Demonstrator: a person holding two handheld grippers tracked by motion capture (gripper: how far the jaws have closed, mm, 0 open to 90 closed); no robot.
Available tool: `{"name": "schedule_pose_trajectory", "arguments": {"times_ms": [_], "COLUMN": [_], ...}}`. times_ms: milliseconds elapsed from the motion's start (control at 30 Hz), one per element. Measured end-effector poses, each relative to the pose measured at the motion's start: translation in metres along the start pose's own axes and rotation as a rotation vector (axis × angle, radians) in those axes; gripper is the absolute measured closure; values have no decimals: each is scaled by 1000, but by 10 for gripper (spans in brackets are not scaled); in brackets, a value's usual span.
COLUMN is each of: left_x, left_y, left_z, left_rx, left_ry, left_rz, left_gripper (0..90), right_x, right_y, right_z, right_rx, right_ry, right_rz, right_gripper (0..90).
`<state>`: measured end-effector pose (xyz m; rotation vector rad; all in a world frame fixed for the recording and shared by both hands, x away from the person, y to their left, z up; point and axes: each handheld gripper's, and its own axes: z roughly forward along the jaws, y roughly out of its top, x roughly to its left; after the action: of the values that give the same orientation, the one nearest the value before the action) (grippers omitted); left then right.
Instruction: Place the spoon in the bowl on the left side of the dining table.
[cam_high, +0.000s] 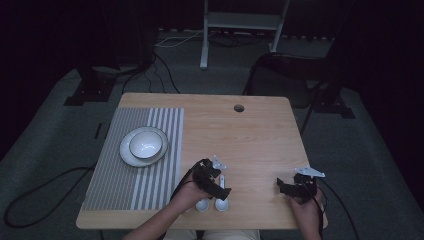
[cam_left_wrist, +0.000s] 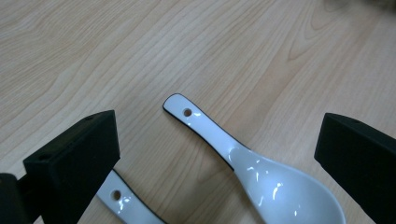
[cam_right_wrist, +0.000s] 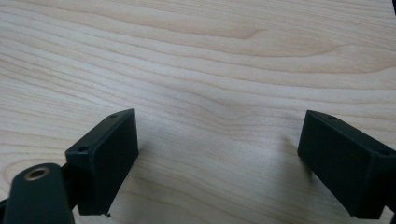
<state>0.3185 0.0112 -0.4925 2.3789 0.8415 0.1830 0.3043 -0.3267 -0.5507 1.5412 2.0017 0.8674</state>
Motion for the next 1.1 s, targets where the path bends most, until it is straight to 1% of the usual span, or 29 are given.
{"name": "schedule_pose_trajectory", "arguments": {"times_ms": [33,133,233,267,300,367,400,467,533,567,600,633,667,767,833,933,967,1000,1033,1067,1100], "left_x": [-1,-2,-2,-1,0,3,5,8,10,11,12,14,15,11,8,3,2,2,1,1,-1], "left_y": [1,2,2,2,2,1,0,0,-2,-2,-2,-1,-1,0,0,1,2,2,1,1,1], "left_z": [2,9,16,17,19,22,25,27,30,31,30,30,30,31,32,33,32,32,31,31,31], "left_rx": [6,41,68,73,80,100,103,118,131,128,128,126,128,137,140,147,144,141,139,139,138], "left_ry": [9,9,0,-7,-6,-4,-11,-17,-34,-38,-42,-55,-56,-41,-41,-28,-24,-30,-47,-47,-46], "left_rz": [1,9,2,11,2,-13,-29,-41,-54,-53,-61,-74,-78,-43,-24,-1,13,19,19,19,41], "left_gripper": [52,52,54,90,145,145,146,148,202,206,242,252,253,253,253,254,275,372,395,404,404], "right_x": [0,0,0,0,0,0,-1,-1,0,0,-1,0,-1,0,-1,-1,0,-1,0,0,-1], "right_y": [0,0,0,0,0,0,0,0,0,0,0,0,0,0,0,0,0,0,0,0,0], "right_z": [0,0,0,0,0,0,0,0,0,0,0,0,0,0,0,0,0,0,0,0,0], "right_rx": [0,0,0,0,0,0,0,0,0,0,0,0,0,0,0,0,0,0,0,0,0], "right_ry": [0,0,0,0,1,1,1,1,1,1,1,1,1,1,1,1,1,1,1,1,1], "right_rz": [0,0,0,0,-1,-1,-1,-1,-1,-1,-1,-1,-1,-1,-1,-1,-1,-1,-1,-1,-1], "right_gripper": [116,116,116,116,119,118,119,119,118,119,119,119,119,119,119,119,118,119,119,119,119]}}
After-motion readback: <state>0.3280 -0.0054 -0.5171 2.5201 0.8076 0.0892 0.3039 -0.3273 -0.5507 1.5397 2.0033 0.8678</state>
